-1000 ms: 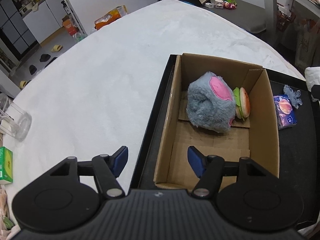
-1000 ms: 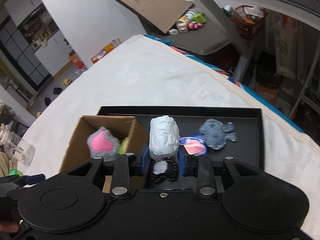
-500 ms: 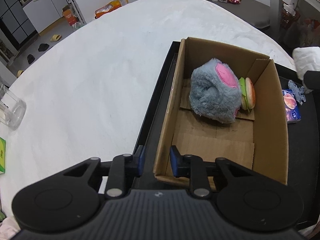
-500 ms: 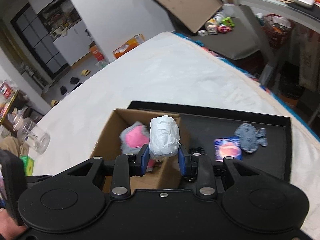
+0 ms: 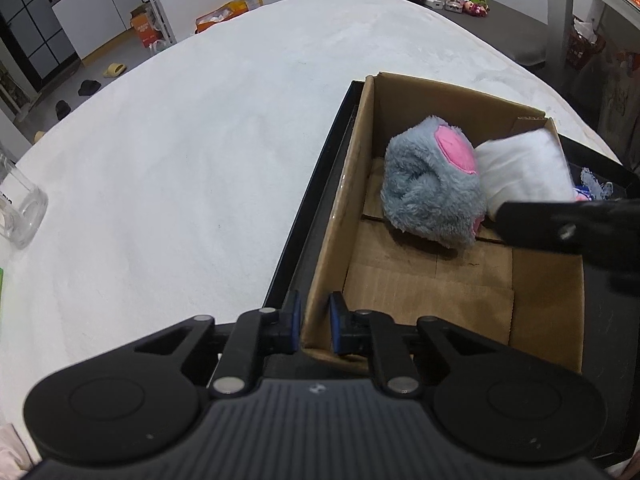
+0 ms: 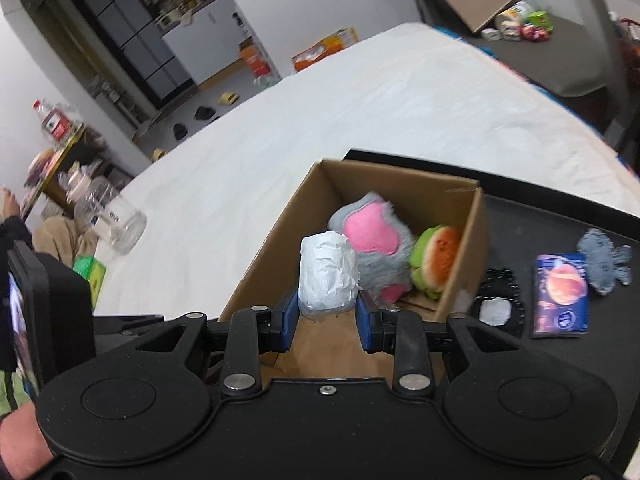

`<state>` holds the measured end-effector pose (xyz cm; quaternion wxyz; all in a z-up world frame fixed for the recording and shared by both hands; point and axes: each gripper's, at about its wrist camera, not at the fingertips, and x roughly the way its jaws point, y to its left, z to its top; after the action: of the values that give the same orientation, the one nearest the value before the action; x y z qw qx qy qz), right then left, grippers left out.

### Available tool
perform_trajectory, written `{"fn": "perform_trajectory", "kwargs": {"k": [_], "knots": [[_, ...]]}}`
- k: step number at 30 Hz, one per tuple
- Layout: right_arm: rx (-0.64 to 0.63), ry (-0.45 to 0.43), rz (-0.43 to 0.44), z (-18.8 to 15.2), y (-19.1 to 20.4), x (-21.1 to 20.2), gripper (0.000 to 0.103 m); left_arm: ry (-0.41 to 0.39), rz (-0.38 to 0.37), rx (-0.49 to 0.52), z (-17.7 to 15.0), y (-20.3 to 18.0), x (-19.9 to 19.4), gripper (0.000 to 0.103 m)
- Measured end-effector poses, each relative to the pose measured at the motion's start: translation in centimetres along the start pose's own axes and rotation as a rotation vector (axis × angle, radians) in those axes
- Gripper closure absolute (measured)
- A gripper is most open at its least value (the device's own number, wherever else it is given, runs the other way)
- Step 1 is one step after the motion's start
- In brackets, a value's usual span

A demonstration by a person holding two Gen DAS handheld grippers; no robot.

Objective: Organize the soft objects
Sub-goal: 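Carry the white plush into the box and open the right gripper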

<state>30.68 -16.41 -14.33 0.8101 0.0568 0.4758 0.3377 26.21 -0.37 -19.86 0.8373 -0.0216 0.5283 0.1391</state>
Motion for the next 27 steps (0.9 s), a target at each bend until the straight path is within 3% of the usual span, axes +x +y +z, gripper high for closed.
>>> {"fn": "perform_trajectory", "kwargs": {"k": [17, 20, 25, 27], "knots": [[-0.128, 0.045, 0.042, 2.1, 3.1, 2.7, 0.072, 0.036, -0.051, -0.035, 0.4, 1.2, 0.5, 0.089], [-0.145, 0.041, 0.042, 2.5, 3.4, 3.0, 0.070, 0.041, -0.053, -0.035, 0.4, 1.3, 0.5, 0.089], [-0.159, 0.059, 0.030, 2.5, 3.2, 3.2, 0.052, 0.044, -0.048, -0.025, 0.6, 1.1, 0.6, 0.089], [-0.156, 0.060, 0.024, 2.3, 2.9, 3.0, 0.052, 0.047, -0.043, -0.021, 0.6, 1.0, 0.6, 0.089]]}}
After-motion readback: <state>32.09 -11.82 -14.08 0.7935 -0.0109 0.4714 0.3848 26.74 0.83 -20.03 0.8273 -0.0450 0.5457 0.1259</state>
